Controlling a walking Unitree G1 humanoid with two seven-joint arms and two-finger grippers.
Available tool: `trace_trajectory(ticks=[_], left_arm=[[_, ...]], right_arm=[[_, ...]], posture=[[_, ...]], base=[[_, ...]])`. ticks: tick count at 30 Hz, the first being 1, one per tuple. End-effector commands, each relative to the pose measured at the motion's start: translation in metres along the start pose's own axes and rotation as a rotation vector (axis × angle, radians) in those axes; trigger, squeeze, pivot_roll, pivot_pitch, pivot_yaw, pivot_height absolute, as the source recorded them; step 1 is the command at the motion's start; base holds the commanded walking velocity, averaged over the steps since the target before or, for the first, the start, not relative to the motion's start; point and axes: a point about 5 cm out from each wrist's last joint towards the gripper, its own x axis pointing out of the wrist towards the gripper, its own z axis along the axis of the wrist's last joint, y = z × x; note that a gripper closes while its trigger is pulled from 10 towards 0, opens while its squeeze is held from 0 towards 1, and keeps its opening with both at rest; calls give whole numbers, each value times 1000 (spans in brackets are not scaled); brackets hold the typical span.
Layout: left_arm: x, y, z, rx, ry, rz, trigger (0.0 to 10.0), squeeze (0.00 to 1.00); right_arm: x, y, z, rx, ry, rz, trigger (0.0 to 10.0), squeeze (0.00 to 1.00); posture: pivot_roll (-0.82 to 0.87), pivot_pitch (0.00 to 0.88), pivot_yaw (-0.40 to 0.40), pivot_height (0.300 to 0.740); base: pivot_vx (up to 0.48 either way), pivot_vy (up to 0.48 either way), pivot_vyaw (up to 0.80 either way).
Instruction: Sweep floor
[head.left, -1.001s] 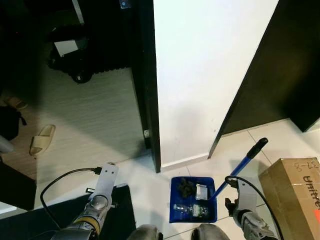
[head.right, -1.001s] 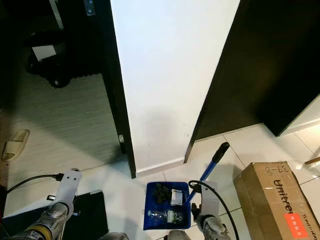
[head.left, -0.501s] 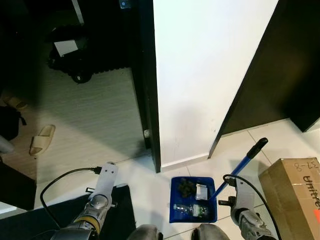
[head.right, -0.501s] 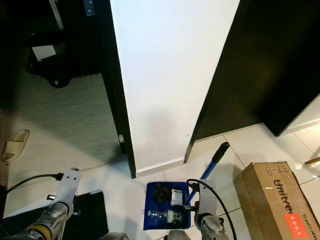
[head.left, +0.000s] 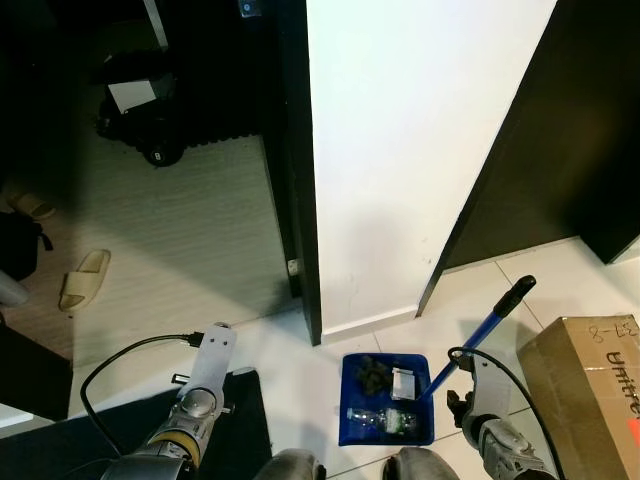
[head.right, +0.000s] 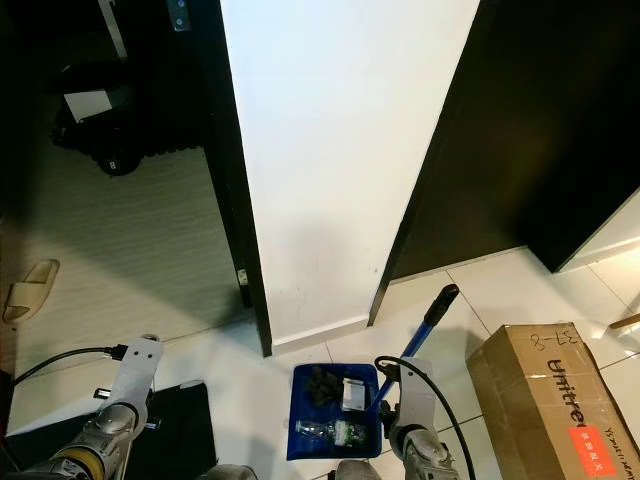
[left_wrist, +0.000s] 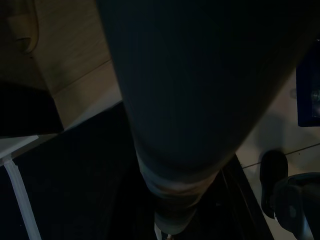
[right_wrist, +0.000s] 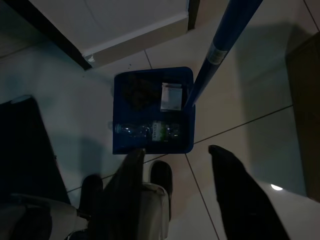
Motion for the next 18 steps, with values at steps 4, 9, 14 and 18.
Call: trace_trajectory(ticks=[4, 9, 14, 18], left_arm=[[0, 0, -1, 13, 21, 3, 10000, 0], [0, 0, -1, 13, 21, 4, 10000, 0], [0, 1, -2, 13, 22, 4, 10000, 0], [0, 1, -3, 14, 22, 5, 10000, 0]], right_arm=[[0, -3, -1, 3, 8, -15, 0, 0], [0, -3, -1, 13, 8, -12, 0, 0], [0, -2, 0, 18, 2, -3, 0, 118], [0, -1, -1, 14, 4, -2, 10000, 1000]], posture=[[65, 0, 0, 740], [66, 0, -2, 740], [66, 0, -2, 740], [65, 0, 0, 740]], base=[[0, 0, 0], [0, 0, 0], [0, 0, 0], [0, 0, 0]])
